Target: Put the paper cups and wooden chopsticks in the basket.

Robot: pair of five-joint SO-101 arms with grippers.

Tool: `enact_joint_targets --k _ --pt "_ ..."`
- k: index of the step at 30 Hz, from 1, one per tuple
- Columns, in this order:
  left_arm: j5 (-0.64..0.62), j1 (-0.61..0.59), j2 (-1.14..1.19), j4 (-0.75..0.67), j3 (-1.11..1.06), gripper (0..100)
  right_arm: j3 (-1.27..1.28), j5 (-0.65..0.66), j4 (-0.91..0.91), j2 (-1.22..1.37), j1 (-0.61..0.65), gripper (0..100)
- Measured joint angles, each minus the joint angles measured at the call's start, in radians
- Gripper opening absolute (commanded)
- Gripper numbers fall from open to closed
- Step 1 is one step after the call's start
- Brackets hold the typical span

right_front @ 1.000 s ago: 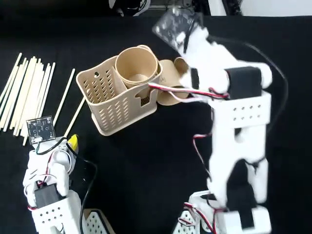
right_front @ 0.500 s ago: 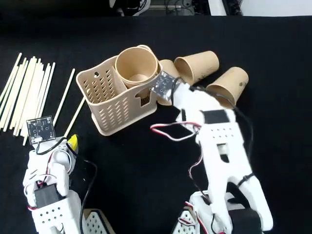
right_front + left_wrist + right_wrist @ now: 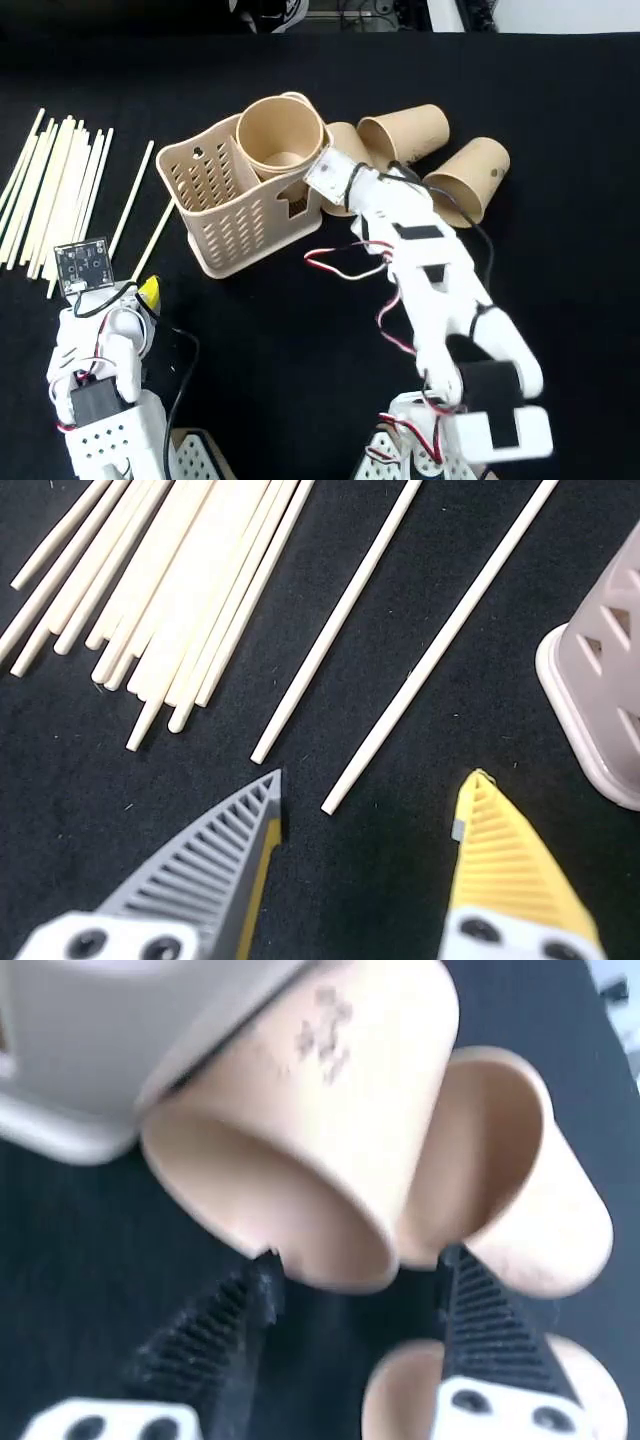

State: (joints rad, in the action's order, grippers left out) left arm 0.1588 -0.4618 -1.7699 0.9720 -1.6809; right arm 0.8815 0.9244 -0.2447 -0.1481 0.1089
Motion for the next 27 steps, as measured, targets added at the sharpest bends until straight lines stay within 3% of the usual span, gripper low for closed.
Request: enact_joint_targets --k 2,3,11,18,22,27 --pt "0.0 0.0 0.0 0.0 0.0 28 -0.015 0.0 0.04 0.035 0.0 1.8" --pt "0.0 0.0 0.0 0.0 0.0 28 -0.018 0.0 0.057 0.051 0.0 1.0" --pt "0.0 0.008 0.0 0.0 0.0 28 -0.009 0.0 0.123 0.046 0.006 1.1" --pt "0.0 0.008 0.0 0.0 0.0 28 0.146 -0.064 0.11 -0.183 0.006 1.1" --pt "0.0 0.008 0.0 0.0 0.0 28 0.166 -0.123 -0.049 -0.388 0.006 1.1" --pt "0.0 0.008 0.0 0.0 0.0 28 0.08 -0.265 -0.417 -0.629 -0.009 1.1"
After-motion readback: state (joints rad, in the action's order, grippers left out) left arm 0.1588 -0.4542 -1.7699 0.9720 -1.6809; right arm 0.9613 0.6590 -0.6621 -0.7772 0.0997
